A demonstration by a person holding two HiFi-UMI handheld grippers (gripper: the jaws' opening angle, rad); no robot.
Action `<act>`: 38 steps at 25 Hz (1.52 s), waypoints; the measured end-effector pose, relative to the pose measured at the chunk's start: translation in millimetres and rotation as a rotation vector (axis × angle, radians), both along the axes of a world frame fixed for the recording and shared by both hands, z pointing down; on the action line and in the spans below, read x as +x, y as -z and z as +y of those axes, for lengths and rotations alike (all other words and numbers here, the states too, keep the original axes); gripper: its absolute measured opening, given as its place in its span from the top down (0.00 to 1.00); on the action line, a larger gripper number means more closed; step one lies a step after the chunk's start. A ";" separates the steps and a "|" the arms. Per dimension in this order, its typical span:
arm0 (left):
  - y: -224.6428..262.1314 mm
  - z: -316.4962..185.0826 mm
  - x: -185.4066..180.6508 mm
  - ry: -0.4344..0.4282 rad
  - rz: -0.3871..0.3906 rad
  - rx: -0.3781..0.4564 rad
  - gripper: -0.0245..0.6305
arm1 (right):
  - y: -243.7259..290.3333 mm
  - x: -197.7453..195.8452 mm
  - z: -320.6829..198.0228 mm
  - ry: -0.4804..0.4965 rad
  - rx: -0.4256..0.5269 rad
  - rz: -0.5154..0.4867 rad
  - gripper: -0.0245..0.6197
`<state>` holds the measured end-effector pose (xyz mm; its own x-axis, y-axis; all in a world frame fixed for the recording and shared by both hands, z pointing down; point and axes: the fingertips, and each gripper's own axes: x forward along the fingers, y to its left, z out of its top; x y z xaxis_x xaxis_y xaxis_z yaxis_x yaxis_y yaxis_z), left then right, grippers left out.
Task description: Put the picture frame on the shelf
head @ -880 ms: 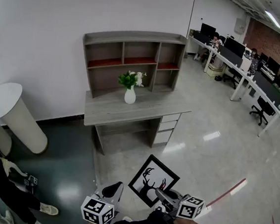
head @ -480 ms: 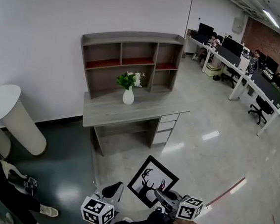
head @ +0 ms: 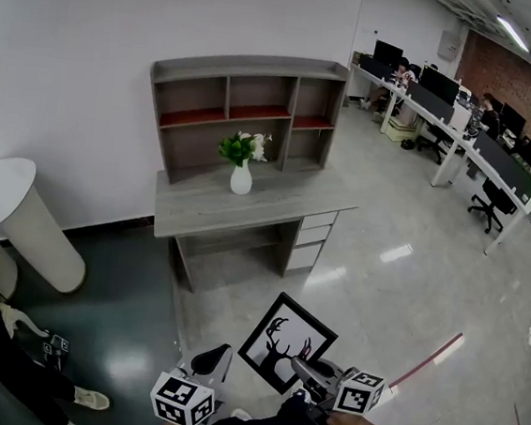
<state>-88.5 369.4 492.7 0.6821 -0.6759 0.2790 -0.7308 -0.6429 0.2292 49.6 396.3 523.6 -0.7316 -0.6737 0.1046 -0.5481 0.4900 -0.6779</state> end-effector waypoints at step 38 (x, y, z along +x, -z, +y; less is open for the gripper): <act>-17.1 -19.2 -15.3 0.047 0.020 -0.046 0.95 | -7.1 -9.2 -36.0 0.010 -0.033 -0.048 0.89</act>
